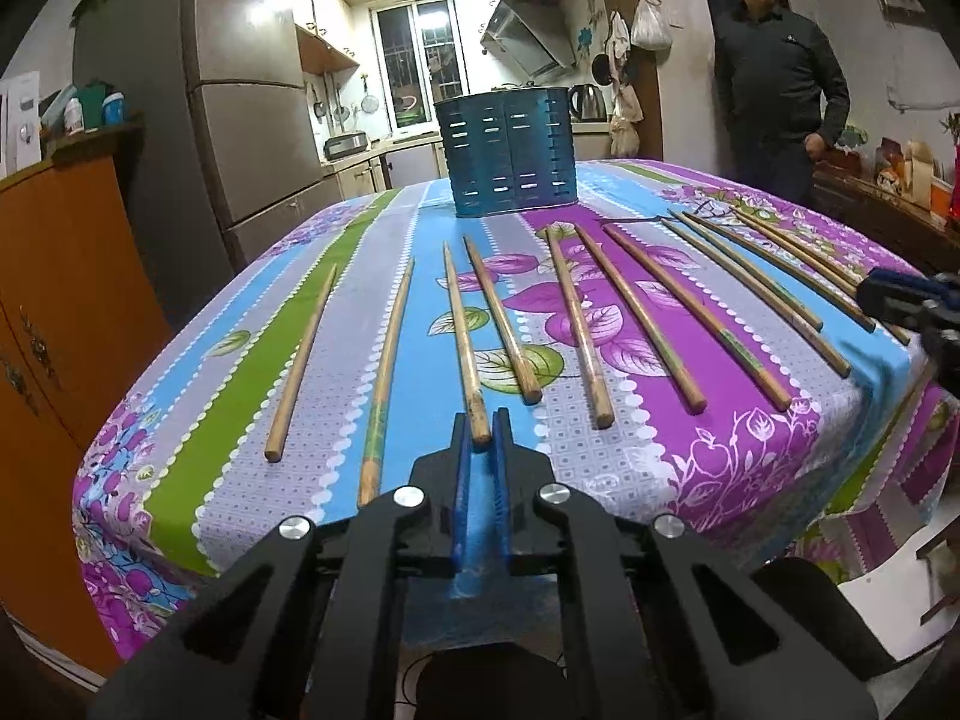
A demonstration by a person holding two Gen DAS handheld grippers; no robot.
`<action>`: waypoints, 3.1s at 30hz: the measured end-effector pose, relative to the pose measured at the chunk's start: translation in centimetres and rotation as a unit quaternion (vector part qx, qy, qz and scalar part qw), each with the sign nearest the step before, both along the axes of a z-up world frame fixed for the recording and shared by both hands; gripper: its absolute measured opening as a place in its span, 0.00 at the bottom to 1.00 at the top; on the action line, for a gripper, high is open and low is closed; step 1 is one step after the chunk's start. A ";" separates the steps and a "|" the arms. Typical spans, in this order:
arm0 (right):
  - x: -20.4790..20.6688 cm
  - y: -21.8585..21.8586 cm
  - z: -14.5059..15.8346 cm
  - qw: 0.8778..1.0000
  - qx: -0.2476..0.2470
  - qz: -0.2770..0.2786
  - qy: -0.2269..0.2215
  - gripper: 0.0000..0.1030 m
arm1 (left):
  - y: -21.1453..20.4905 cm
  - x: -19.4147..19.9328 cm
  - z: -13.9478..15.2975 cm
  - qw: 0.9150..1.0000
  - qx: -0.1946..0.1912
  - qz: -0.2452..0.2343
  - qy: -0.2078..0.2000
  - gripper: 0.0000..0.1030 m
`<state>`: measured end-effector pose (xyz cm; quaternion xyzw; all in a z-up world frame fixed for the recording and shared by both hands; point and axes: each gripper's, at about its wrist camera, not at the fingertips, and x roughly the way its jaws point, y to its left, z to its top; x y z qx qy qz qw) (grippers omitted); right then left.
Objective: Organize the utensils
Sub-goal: 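Close the left tool on a bamboo chopstick while the right tool grasps another chopstick, then lift both held chopsticks upright and carry them over the blue utensil holder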
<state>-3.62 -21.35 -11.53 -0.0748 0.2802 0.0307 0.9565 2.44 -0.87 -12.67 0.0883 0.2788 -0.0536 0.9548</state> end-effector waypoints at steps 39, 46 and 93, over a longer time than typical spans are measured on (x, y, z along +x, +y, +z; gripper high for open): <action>2.6 -0.5 -2.2 1.000 0.010 0.000 0.015 0.23 | -0.2 0.4 -0.1 1.000 0.001 0.006 -0.004 0.06; 2.6 -0.6 -2.1 1.000 0.013 -0.004 0.012 0.23 | -0.2 0.8 0.0 1.000 -0.002 0.012 -0.003 0.07; -1.3 -1.8 1.5 0.998 0.058 -0.007 -0.037 0.08 | 0.5 0.0 1.8 0.999 -0.008 0.020 -0.040 0.05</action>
